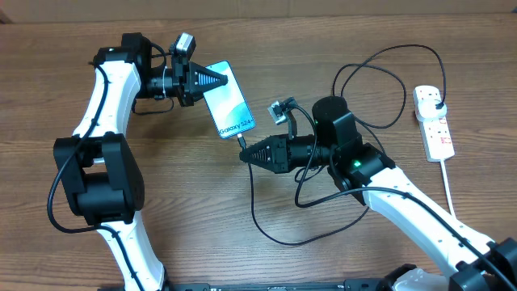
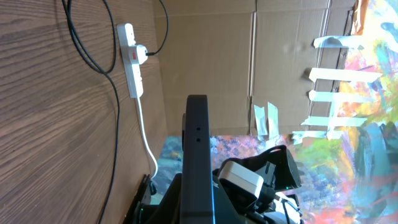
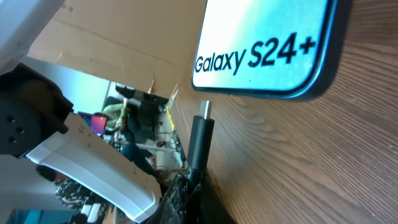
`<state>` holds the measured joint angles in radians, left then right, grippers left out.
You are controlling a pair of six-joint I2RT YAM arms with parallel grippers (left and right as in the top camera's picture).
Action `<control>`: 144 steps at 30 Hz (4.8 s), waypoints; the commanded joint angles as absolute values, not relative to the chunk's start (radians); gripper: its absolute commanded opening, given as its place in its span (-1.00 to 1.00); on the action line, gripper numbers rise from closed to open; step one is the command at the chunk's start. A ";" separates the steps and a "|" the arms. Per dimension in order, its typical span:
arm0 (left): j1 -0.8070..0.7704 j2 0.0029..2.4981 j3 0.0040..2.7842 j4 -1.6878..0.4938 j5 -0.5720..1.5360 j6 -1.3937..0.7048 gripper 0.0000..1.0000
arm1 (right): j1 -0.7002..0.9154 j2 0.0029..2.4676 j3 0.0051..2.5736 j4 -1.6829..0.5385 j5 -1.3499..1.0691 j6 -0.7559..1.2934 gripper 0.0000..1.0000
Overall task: Plug charger to phone and switch on socket
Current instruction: 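Align the cable tip under the phone's bottom port, then lower the phone with the left gripper onto the held cable tip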
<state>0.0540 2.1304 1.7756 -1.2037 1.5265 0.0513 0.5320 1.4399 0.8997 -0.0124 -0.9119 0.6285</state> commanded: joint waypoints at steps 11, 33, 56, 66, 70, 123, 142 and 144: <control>0.059 2.122 1.801 -1.199 1.582 0.037 -0.91 | 0.506 1.450 0.818 0.143 -1.026 0.595 -0.92; 0.058 2.122 1.801 -1.198 1.580 0.037 -0.92 | 0.489 1.485 0.709 0.449 -0.992 0.842 -0.92; 0.024 2.122 1.801 -1.199 1.581 0.019 -0.91 | 0.492 1.485 0.708 0.436 -0.959 0.868 -0.92; 0.019 2.122 1.801 -1.198 1.570 0.019 -0.92 | 0.492 1.485 0.708 0.437 -0.959 0.868 -0.92; 0.019 2.122 1.801 -1.198 1.560 0.019 -0.92 | 0.492 1.485 0.708 0.437 -0.959 0.867 -0.92; 0.019 2.122 1.801 -1.173 1.528 -0.024 -0.92 | 0.492 1.485 0.708 0.418 -0.988 0.810 -0.93; -0.005 2.122 1.801 -1.172 1.533 -0.022 -0.92 | 0.492 1.485 0.708 0.417 -0.981 0.810 -0.93; -0.008 2.122 1.801 -1.172 1.522 -0.023 -0.91 | 0.492 1.485 0.708 0.417 -0.981 0.810 -0.93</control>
<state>0.0074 2.1304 1.7756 -1.1732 1.4925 -0.0090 0.4870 1.4807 0.7170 0.4099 -0.9840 0.8185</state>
